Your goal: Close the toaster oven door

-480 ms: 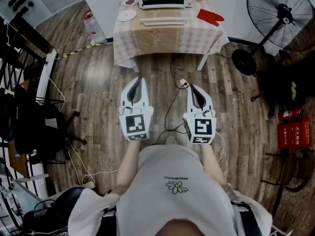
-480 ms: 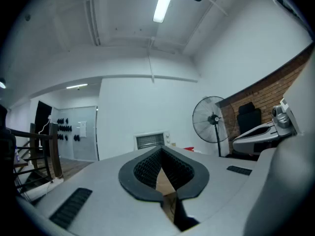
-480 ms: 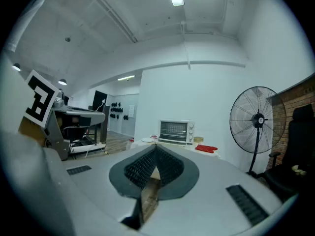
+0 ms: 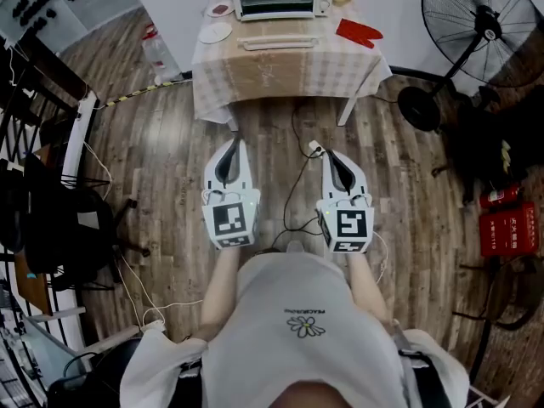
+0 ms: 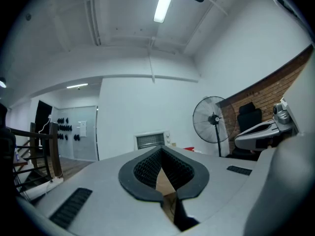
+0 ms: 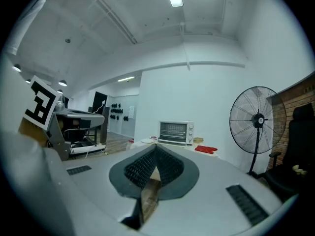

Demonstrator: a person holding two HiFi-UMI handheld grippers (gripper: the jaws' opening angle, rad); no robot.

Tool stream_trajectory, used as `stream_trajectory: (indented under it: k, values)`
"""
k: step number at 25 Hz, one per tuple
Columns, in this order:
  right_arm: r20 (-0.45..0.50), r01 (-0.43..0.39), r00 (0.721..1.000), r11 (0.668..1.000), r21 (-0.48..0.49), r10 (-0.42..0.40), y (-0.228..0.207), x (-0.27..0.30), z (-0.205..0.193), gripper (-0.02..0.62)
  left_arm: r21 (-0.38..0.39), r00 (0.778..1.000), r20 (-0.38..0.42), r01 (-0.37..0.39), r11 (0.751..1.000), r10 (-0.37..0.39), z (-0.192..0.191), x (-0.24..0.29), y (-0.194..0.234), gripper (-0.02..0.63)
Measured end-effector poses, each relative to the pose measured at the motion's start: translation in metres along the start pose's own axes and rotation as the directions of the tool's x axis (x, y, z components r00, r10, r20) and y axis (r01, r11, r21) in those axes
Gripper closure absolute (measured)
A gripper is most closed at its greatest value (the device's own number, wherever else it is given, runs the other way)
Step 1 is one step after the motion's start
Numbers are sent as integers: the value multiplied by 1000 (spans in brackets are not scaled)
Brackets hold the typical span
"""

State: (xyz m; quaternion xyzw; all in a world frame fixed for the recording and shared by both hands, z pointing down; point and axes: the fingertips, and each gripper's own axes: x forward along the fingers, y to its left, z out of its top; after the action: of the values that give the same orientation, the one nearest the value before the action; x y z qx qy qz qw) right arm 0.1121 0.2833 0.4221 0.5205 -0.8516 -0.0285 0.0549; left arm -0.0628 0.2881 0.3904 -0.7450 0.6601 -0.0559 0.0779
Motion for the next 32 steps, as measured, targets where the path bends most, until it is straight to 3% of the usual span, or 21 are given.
stream_trajectory:
  k: [16,32]
  values:
    - [21,-33,999,997,67,31,0,-1,-7,586,-29,1000,0,8,1000,-8,-1,-7,-11,591]
    - [68,-1,998,999,47,-3,-31,63,14,586,-37,998,50,30,999,-29,5,74,8,591]
